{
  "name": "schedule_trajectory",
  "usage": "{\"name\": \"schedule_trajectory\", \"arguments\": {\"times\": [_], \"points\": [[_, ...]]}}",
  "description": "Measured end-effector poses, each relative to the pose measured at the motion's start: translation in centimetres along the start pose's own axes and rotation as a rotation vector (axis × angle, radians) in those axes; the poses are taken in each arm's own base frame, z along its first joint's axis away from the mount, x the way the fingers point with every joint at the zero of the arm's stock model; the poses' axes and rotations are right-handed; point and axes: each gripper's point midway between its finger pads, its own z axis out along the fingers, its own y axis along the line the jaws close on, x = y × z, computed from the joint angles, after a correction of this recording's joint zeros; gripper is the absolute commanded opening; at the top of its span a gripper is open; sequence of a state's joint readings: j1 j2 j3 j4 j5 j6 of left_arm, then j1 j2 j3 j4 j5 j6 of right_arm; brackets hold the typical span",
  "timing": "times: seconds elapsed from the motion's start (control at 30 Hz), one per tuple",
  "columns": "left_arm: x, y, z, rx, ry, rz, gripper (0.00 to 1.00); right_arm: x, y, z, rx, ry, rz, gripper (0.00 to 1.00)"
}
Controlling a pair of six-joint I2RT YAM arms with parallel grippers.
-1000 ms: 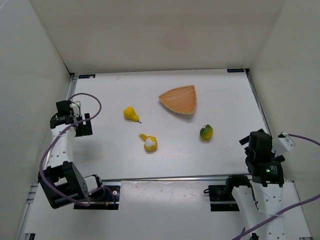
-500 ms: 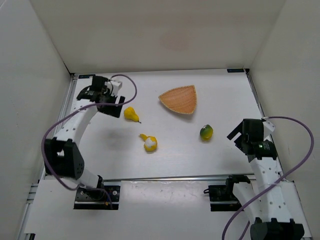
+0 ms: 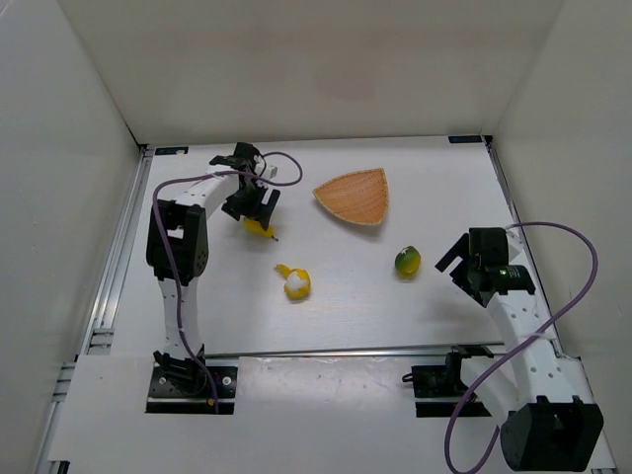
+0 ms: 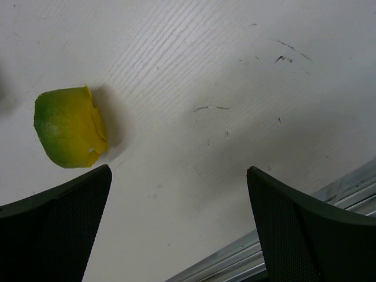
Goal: Place and organize the fake fruits in the fruit bowl
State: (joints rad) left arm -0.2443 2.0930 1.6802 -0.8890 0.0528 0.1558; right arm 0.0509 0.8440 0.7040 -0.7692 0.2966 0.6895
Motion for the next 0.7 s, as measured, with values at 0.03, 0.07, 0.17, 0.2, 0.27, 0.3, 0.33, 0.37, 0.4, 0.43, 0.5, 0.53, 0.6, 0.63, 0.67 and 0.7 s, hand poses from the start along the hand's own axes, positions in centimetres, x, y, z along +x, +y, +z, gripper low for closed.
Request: {"name": "schedule_trajectory", "arguments": {"times": [0.03,0.07,0.17,0.2,0.27,0.3,0.33,0.37,0.4,0.43,0.5,0.53,0.6,0.63,0.67,0.7], "points": [[-0.2,-0.1,0.4,0.002,0.005,-0.001,1.00,0.1,0.1,0.2,0.003,0.009,-0.003,1.00],[-0.5,-0.3,0.8,0.002,0.005,0.000,1.00,0.3,0.2,0.5,0.005,0.019,-0.006,1.00],[-0.9,-0.5,1.2,0.002,0.004,-0.002,0.87,0.6,0.4,0.9,0.013,0.042,-0.018,1.00],[-0.9,-0.5,1.2,0.003,0.003,-0.006,0.79,0.7,0.4,1.0,0.015,0.046,-0.023,1.00],[-0.9,-0.6,1.2,0.009,0.004,-0.004,0.67,0.8,0.6,1.3,0.019,0.055,-0.029,1.00],[-1.0,-0.7,1.2,0.015,0.001,0.000,0.56,0.8,0.6,1.5,0.020,0.057,-0.031,1.00],[-1.0,-0.7,1.1,0.020,-0.003,0.000,0.50,0.9,0.7,1.7,0.022,0.060,-0.032,1.00],[-1.1,-0.7,1.1,0.023,-0.004,0.001,0.45,0.9,0.7,1.9,0.026,0.064,-0.034,1.00],[-1.2,-0.7,1.0,0.026,-0.005,0.007,0.39,0.9,0.8,2.1,0.029,0.067,-0.037,1.00],[-1.2,-0.7,0.8,0.026,-0.004,0.018,0.29,0.9,0.9,2.3,0.031,0.070,-0.040,1.00],[-1.5,-0.9,0.4,0.029,-0.001,0.027,0.28,0.9,1.0,2.9,0.037,0.081,-0.049,1.00],[-2.0,-1.1,-0.1,0.028,-0.006,0.035,0.28,1.0,1.1,3.2,0.039,0.087,-0.054,1.00],[-3.5,-1.7,-1.3,0.026,-0.038,0.061,0.28,1.1,1.4,3.8,0.043,0.105,-0.064,1.00],[-4.5,-2.1,-2.0,0.024,-0.062,0.078,0.30,1.1,1.6,4.1,0.041,0.111,-0.068,1.00],[-5.8,-2.9,-2.9,0.023,-0.098,0.103,0.32,1.1,1.8,4.3,0.040,0.120,-0.073,1.00],[-7.0,-3.6,-3.7,0.021,-0.131,0.125,0.32,1.0,2.1,4.4,0.034,0.124,-0.076,1.00]]}}
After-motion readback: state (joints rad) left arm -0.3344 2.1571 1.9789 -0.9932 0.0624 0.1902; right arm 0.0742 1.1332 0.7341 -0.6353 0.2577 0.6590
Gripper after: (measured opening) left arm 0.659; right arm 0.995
